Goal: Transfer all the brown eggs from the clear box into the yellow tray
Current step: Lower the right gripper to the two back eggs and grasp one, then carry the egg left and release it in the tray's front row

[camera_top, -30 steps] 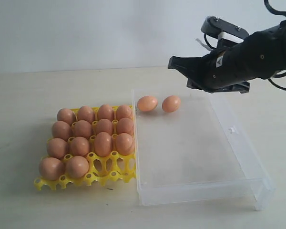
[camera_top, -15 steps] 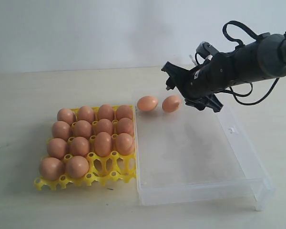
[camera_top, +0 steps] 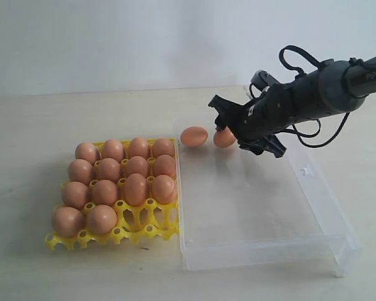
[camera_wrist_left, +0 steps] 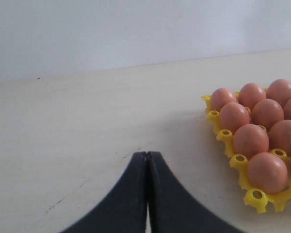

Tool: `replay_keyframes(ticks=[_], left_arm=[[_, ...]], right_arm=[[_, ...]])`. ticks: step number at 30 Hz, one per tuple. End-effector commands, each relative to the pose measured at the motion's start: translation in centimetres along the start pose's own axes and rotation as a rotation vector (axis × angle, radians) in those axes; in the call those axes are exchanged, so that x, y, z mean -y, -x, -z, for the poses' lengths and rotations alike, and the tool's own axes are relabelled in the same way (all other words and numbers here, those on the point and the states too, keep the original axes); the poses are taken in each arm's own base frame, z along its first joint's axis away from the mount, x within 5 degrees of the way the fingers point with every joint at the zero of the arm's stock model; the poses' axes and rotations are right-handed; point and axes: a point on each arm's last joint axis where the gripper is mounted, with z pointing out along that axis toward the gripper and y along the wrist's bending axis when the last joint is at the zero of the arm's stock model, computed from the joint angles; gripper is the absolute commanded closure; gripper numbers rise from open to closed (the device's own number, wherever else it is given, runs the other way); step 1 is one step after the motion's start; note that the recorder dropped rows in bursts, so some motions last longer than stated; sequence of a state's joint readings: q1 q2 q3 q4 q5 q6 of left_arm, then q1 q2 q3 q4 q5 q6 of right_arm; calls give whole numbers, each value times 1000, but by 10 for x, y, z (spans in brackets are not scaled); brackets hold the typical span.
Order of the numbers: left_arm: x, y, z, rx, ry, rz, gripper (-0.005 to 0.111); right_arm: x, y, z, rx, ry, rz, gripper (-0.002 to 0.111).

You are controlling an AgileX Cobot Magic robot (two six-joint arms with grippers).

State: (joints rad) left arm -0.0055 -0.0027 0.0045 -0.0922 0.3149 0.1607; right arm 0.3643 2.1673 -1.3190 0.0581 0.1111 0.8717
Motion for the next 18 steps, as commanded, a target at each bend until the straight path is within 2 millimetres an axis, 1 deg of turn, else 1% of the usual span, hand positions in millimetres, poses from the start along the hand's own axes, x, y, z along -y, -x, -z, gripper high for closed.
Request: replay_keyframes(ticks=[1,3,4,6,8,10,14,15,18], left_arm=[[0,2,0,6,-7,7,107],[0,2,0,6,-7,7,107],[0,2,0,6,-7,7,107],[0,2,0,6,-7,7,107],[0,2,0,6,-7,7,107],[0,2,0,6,-7,7,107],[0,2,0,6,-7,7,107],[0,2,0,6,-7,7,107],[0,2,0,6,-7,7,107]], right_arm=[[-3,4,-6,11,9,18,47],[-6,6,-8,8,6,18,49],[-7,7,-7,9,7,20,54],[-8,8,-7,10,8,20,67],[-9,9,-7,9,8,27,87],[-9,9,-7,10,8,71,108],[-10,7,-2,-13,-12,140,108],[-12,5,1,-18,-15,183,108],[-19,-7,14,-13,13,353,108]])
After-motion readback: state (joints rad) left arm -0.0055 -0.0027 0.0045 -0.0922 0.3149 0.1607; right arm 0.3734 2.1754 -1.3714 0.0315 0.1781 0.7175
